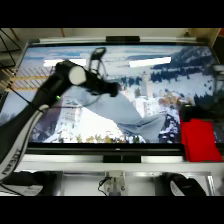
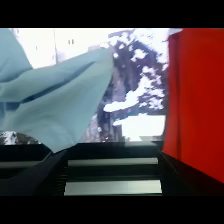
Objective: Fold the shirts.
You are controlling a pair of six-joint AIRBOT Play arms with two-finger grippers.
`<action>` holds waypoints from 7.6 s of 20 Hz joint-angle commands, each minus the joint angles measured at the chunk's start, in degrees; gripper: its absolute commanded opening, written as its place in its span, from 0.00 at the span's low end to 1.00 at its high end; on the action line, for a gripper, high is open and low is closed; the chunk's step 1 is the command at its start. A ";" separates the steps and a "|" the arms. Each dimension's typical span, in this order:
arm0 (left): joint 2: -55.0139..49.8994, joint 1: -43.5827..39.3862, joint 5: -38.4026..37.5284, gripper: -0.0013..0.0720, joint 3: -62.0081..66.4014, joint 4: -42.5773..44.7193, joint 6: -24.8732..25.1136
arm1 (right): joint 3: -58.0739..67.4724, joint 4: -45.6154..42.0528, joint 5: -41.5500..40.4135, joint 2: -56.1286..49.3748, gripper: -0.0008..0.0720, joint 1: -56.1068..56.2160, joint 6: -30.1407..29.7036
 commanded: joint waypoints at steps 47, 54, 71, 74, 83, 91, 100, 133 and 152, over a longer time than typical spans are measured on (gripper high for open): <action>27.28 18.69 14.86 0.06 7.58 -17.38 25.20 | 22.49 19.78 -34.88 0.22 0.09 -7.87 -14.71; 43.01 18.75 -6.49 0.06 7.91 -8.22 13.55 | 23.61 13.88 -31.67 17.64 0.09 -7.87 -13.51; 20.09 18.69 29.27 0.06 -46.56 -27.28 13.94 | -7.91 14.75 -45.88 -18.27 0.09 -7.80 5.73; 13.14 18.71 33.03 0.06 -46.47 -33.03 14.43 | -7.91 27.52 -45.88 -25.49 0.09 -7.76 5.55; 11.23 41.66 -4.90 0.71 -30.58 -17.79 19.23 | -3.06 19.04 -31.32 -18.03 0.73 -10.80 -1.84; 11.30 40.13 3.10 0.78 -49.57 -20.50 20.68 | -9.33 23.50 -14.97 -17.11 0.73 -10.69 -3.13; 11.15 36.20 17.35 0.64 -51.84 -21.03 16.68 | -9.55 23.80 -13.11 -17.18 0.73 -10.47 -3.28; 16.15 41.68 5.57 0.87 -52.13 -14.23 21.68 | -20.37 39.71 -39.67 -31.28 0.09 20.85 6.95; 29.92 37.11 21.16 0.05 -33.81 -19.04 22.82 | -7.93 16.39 -30.16 -13.49 0.09 20.68 5.51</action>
